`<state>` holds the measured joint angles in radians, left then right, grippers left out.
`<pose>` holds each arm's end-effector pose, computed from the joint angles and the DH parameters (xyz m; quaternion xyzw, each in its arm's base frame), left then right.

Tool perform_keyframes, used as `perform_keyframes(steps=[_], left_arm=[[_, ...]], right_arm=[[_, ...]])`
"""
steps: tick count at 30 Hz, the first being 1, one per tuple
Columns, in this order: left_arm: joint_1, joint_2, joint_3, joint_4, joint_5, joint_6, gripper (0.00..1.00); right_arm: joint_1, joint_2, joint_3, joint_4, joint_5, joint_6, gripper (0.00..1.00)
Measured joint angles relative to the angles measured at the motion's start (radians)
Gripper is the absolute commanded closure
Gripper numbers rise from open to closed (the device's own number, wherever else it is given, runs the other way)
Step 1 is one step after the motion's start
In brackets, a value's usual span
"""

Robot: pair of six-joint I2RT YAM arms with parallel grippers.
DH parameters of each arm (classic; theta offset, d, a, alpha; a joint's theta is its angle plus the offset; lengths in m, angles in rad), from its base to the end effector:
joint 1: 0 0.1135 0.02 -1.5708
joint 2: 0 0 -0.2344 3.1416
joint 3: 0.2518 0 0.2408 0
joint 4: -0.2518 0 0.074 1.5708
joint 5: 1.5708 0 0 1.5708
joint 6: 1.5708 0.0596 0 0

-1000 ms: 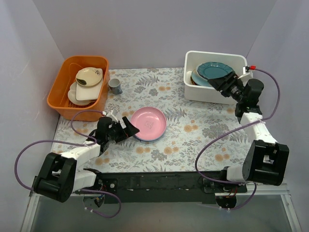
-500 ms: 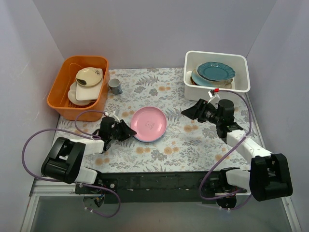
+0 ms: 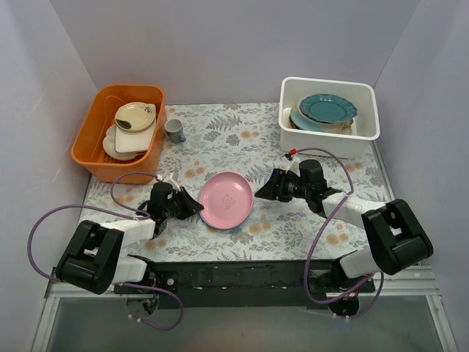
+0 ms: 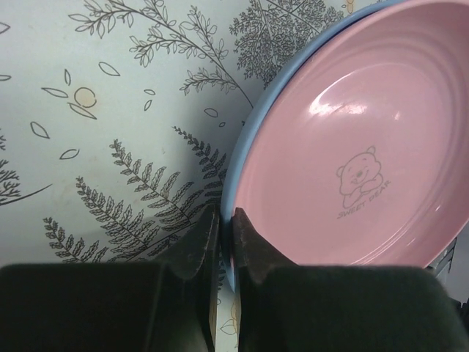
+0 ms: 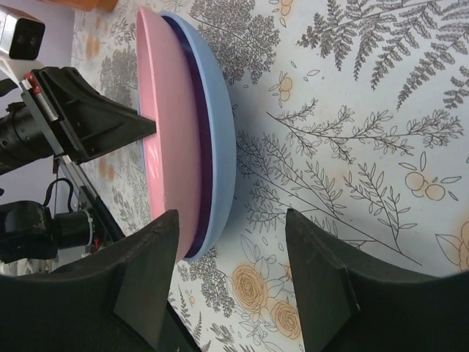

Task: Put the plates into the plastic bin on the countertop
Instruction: Pick up the plate at the center of the board.

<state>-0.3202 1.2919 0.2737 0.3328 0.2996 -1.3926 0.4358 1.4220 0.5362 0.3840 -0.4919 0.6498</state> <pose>0.2131 -0.0892 0.0890 -0.4015 0.8007 -0.4084 0.1756 0.2512 0.1480 0.1418 -0.0342 0.8431 0.4346 0.3148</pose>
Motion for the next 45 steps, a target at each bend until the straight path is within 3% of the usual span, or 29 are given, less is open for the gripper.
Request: perform_keyframes(steps=[16,45], left_arm=[[0.000,-0.014,0.006,-0.045,-0.003,0.005,1.00],[0.003,-0.038,0.018,-0.097,-0.004,0.019,1.00]], right_arm=[[0.045,-0.074,0.044,-0.043,0.048,-0.007,0.36],[0.199,0.126,0.147,-0.027,0.070,0.020,0.48]])
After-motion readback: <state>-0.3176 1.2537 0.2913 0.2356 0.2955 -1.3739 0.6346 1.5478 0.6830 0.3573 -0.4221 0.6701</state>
